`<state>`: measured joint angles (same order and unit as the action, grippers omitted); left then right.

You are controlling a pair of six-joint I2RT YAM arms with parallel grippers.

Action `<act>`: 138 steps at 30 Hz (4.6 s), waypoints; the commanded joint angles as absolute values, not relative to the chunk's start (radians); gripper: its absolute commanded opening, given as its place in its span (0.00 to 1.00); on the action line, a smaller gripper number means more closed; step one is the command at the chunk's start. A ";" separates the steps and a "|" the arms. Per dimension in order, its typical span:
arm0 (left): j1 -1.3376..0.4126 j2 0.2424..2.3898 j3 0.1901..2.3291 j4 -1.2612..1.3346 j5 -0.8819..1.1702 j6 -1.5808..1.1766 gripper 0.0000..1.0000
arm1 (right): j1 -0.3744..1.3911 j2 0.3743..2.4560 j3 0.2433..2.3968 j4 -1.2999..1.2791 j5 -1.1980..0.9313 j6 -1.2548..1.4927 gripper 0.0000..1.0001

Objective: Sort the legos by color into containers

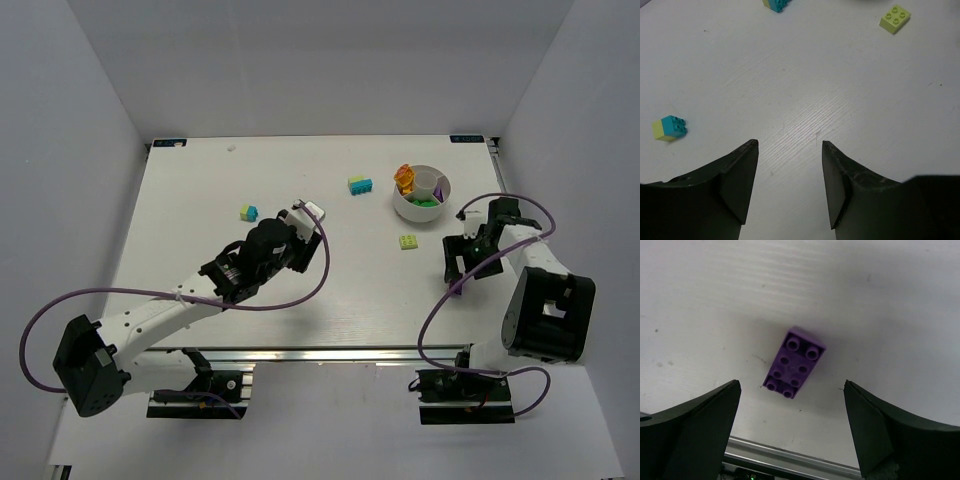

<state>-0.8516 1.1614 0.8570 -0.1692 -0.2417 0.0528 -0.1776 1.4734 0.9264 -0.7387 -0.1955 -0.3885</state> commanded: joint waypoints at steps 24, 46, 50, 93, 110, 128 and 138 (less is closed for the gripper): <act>-0.848 1.123 0.868 -0.167 -0.238 0.060 0.64 | -0.138 1.569 0.928 -0.529 -0.083 -0.192 0.26; -0.848 1.149 0.865 -0.170 -0.258 0.066 0.64 | 0.115 1.494 0.882 -0.508 -0.190 -0.388 0.73; -0.848 1.150 0.865 -0.170 -0.258 0.066 0.64 | 0.150 1.497 0.867 -0.471 -0.063 -0.364 0.74; -0.848 1.141 0.851 -0.160 -0.298 0.075 0.64 | -0.021 1.416 1.155 -0.042 -0.199 -0.013 0.00; -0.848 1.183 0.845 -0.158 -0.339 0.094 0.64 | -0.103 1.781 1.390 0.066 -0.164 0.279 0.00; -0.848 1.200 0.844 -0.160 -0.348 0.097 0.64 | -0.112 1.904 1.437 0.035 -0.232 0.225 0.40; -0.848 1.201 0.845 -0.160 -0.345 0.094 0.65 | -0.130 1.868 1.451 0.002 -0.249 0.219 0.61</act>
